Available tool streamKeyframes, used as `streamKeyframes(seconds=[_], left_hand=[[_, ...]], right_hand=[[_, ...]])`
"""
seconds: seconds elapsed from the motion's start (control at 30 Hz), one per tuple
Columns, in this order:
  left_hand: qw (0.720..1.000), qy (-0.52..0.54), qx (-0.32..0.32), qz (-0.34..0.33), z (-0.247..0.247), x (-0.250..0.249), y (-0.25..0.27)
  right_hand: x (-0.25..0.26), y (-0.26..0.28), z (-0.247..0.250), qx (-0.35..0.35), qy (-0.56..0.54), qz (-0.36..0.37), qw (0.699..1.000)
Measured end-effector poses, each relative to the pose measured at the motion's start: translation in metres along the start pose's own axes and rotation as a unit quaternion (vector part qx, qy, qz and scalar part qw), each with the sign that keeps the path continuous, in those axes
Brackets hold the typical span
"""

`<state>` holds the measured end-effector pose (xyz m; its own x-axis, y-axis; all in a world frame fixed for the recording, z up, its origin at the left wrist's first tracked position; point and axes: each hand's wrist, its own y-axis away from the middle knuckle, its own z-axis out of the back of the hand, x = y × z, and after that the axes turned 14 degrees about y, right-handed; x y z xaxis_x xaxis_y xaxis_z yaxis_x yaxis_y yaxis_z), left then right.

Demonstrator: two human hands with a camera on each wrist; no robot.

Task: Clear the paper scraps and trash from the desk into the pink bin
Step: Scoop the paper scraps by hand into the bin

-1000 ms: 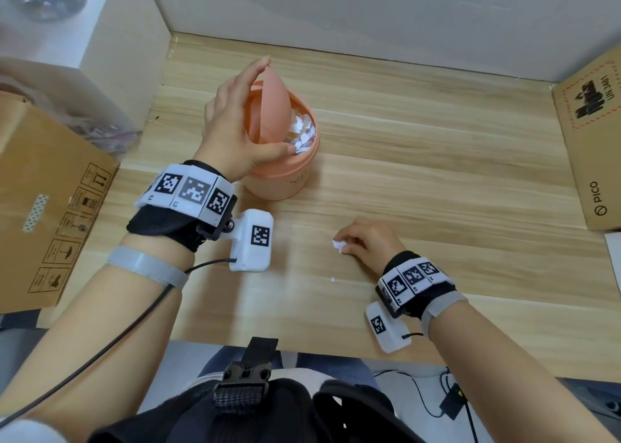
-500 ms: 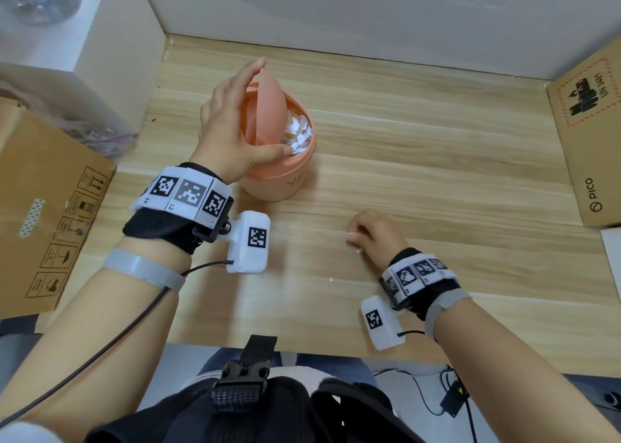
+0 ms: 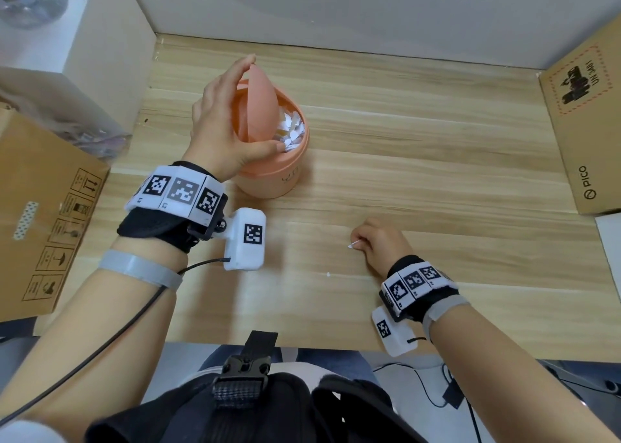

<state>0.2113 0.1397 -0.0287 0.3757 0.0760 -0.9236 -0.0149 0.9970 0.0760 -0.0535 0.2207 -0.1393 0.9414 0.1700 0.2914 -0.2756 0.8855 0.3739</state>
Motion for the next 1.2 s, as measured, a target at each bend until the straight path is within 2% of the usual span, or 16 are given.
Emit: streamKeyframes(seconds=[0.13, 0.23, 0.37, 0.47, 0.53, 0.6, 0.7, 0.77, 0.87, 0.93, 1.0, 1.1, 1.13, 1.2], left_hand=[[1.000, 0.003, 0.003, -0.002, -0.002, -0.001, 0.003], [1.000, 0.005, 0.005, -0.001, -0.004, -0.001, 0.004], [1.000, 0.003, 0.008, -0.001, -0.006, 0.000, 0.005], [1.000, 0.005, 0.011, 0.000, -0.007, -0.001, 0.008], [1.000, 0.004, 0.015, -0.004, -0.009, -0.001, 0.010], [1.000, 0.001, 0.024, -0.010, -0.011, -0.002, 0.012], [0.999, -0.005, 0.035, -0.014, -0.016, -0.002, 0.016], [0.999, -0.007, 0.035, -0.014, -0.018, -0.002, 0.019], [0.999, -0.004, 0.036, -0.012, -0.019, -0.002, 0.020], [0.999, -0.005, 0.039, -0.012, -0.019, -0.002, 0.020], [0.999, -0.006, 0.037, -0.013, -0.018, -0.002, 0.020], [0.999, -0.008, 0.035, -0.010, -0.018, -0.001, 0.019], [0.999, -0.009, 0.034, -0.010, -0.018, -0.001, 0.019], [0.999, -0.007, 0.034, -0.009, -0.018, -0.001, 0.019]], right_hand=[[0.004, -0.003, -0.004, 0.016, 0.041, 0.023, 0.999], [0.010, 0.000, 0.000, 0.036, -0.015, 0.037, 0.999], [0.033, 0.012, 0.000, 0.079, -0.049, 0.114, 0.989], [0.038, 0.012, 0.001, 0.060, -0.117, 0.075, 0.988], [0.042, 0.007, 0.012, 0.015, -0.172, 0.031, 0.984], [0.054, 0.000, 0.036, -0.071, -0.209, 0.014, 0.975], [0.079, -0.020, 0.084, -0.211, -0.270, 0.020, 0.939], [0.092, -0.037, 0.108, -0.244, -0.239, 0.037, 0.939], [0.097, -0.055, 0.118, -0.190, -0.178, 0.040, 0.965], [0.093, -0.056, 0.114, -0.188, -0.149, 0.044, 0.970], [0.087, -0.051, 0.109, -0.219, -0.154, 0.053, 0.962], [0.073, -0.039, 0.097, -0.251, -0.228, 0.044, 0.940], [0.067, -0.034, 0.088, -0.234, -0.252, 0.032, 0.939], [0.055, -0.024, 0.062, -0.136, -0.272, 0.010, 0.953]])
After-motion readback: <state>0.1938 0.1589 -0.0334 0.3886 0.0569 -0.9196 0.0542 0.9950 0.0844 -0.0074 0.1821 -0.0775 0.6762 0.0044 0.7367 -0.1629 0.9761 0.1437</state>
